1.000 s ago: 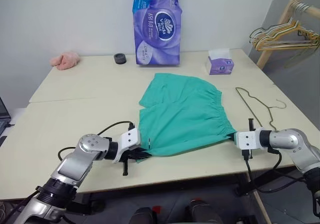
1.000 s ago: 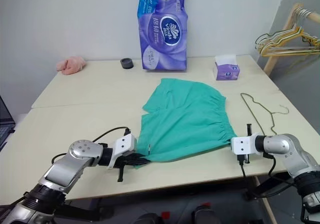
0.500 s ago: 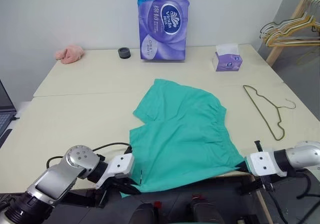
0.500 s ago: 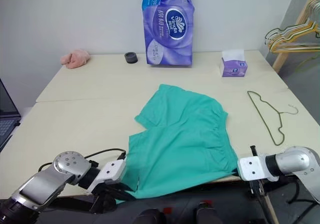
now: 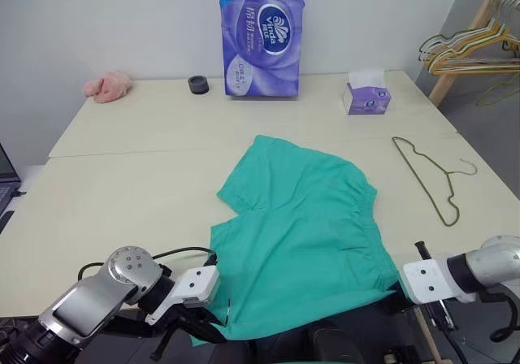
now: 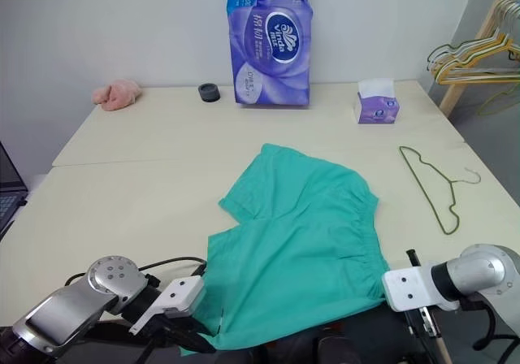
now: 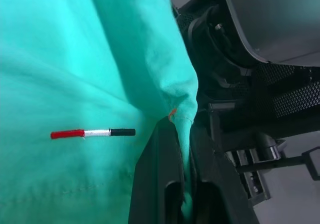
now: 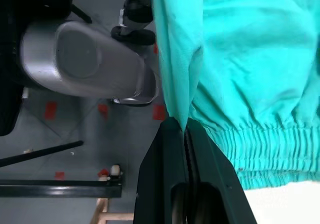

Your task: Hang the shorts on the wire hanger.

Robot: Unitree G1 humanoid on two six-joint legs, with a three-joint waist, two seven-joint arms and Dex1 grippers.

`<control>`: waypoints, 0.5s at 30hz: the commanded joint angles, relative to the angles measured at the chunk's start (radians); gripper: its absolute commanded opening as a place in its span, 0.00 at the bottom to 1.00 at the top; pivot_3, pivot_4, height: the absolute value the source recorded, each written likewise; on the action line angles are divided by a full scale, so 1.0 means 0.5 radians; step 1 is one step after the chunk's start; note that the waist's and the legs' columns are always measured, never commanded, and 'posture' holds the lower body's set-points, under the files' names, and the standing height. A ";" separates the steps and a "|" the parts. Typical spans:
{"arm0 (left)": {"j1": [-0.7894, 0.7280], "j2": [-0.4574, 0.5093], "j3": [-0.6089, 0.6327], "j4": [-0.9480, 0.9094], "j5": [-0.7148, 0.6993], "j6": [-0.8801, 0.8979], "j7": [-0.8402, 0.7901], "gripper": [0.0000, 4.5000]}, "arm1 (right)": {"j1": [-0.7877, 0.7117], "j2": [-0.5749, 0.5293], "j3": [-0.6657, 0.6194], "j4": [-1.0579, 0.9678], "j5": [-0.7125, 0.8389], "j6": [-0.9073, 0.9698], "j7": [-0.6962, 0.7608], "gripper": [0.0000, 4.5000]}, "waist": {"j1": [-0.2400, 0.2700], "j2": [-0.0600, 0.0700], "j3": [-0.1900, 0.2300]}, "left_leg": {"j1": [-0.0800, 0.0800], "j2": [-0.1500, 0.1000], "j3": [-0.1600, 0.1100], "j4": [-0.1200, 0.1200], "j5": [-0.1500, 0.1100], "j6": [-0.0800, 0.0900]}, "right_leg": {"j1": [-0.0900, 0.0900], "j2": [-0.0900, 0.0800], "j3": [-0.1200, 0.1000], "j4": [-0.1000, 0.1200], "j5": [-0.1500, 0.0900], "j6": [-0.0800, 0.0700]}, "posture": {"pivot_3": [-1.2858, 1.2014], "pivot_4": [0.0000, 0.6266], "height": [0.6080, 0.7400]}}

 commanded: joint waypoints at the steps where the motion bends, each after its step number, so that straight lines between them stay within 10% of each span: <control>1: -0.038 -0.022 0.025 -0.029 -0.064 0.061 0.019 0.28 | -0.016 -0.045 -0.064 -0.008 0.002 0.020 0.030 0.20 | 0.000 -0.001 0.000 | 0.000 0.000 0.000 0.000 0.000 0.000 | 0.000 0.000 0.000 0.000 0.000 0.000 | 0.46 0.15 1.00; 10: -0.101 -0.138 0.133 -0.064 -0.243 0.240 0.151 0.90 | 0.084 -0.041 -0.619 -0.066 0.447 0.410 0.091 0.90 | 0.002 -0.001 0.001 | -0.001 0.000 -0.001 0.000 0.000 0.000 | 0.001 0.000 -0.001 0.000 0.000 0.001 | 0.46 0.15 1.00; 15: -0.281 -0.354 0.291 0.039 -0.336 0.307 0.392 1.00 | -0.193 0.231 -0.950 0.026 0.819 1.104 -0.351 0.90 | 0.000 -0.005 0.000 | 0.000 0.000 -0.001 0.006 0.000 0.000 | 0.003 0.000 0.000 0.001 0.004 0.006 | 0.46 0.15 1.00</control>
